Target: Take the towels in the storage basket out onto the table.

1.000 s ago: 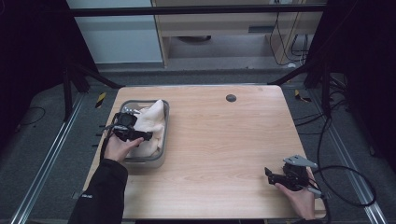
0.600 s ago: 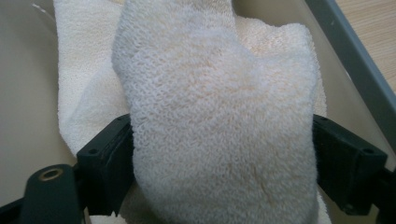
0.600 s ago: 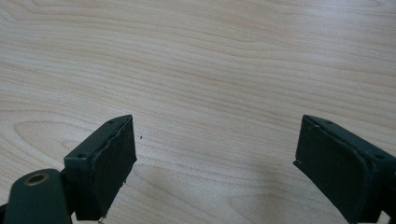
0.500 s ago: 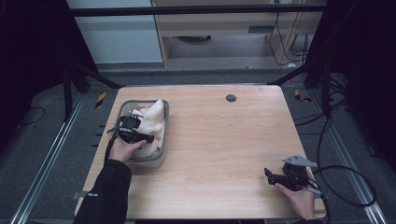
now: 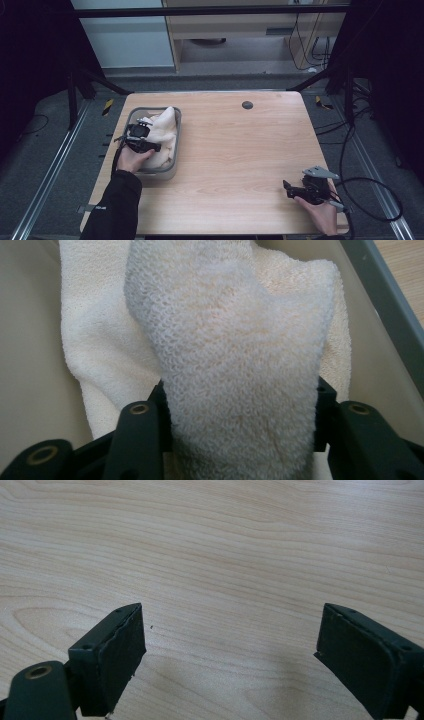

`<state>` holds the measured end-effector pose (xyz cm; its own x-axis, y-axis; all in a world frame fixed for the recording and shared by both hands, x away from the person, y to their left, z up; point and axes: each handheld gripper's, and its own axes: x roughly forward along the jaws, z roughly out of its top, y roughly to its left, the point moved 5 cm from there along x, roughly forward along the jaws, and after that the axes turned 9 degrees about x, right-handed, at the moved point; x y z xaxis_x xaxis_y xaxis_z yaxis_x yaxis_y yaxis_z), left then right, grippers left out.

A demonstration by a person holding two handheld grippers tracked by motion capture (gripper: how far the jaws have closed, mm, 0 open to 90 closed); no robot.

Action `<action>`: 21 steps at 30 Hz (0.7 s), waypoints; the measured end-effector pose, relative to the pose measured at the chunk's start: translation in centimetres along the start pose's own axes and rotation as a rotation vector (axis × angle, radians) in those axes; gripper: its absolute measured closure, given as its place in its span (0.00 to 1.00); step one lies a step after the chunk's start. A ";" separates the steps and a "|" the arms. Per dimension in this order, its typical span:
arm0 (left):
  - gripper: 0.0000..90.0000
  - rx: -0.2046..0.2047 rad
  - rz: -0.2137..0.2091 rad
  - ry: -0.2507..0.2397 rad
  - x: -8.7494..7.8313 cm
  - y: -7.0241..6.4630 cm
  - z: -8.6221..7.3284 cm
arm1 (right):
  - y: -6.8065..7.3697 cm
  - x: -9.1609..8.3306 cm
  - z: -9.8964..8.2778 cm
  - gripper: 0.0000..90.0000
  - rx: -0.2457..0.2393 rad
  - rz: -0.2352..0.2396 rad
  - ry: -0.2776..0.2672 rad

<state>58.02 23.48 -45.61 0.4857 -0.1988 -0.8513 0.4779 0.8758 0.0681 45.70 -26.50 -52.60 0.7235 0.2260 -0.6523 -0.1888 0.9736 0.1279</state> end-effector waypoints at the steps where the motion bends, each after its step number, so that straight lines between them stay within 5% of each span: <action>1: 0.57 -0.001 0.000 0.000 -0.1 -0.1 0.0 | 0.0 0.0 0.0 0.13 0.002 0.001 0.000; 8: 0.61 0.002 0.003 -0.031 -1.3 -0.1 0.3 | 0.0 0.0 0.0 0.13 0.001 0.001 0.000; 21: 0.62 0.013 0.018 -0.132 -6.4 0.3 1.7 | 0.0 -0.1 0.0 0.13 0.000 0.000 -0.001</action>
<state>56.27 24.24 -39.26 0.5860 -0.2403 -0.7739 0.4774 0.8741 0.0901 45.68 -26.53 -52.55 0.7241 0.2264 -0.6514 -0.1889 0.9736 0.1284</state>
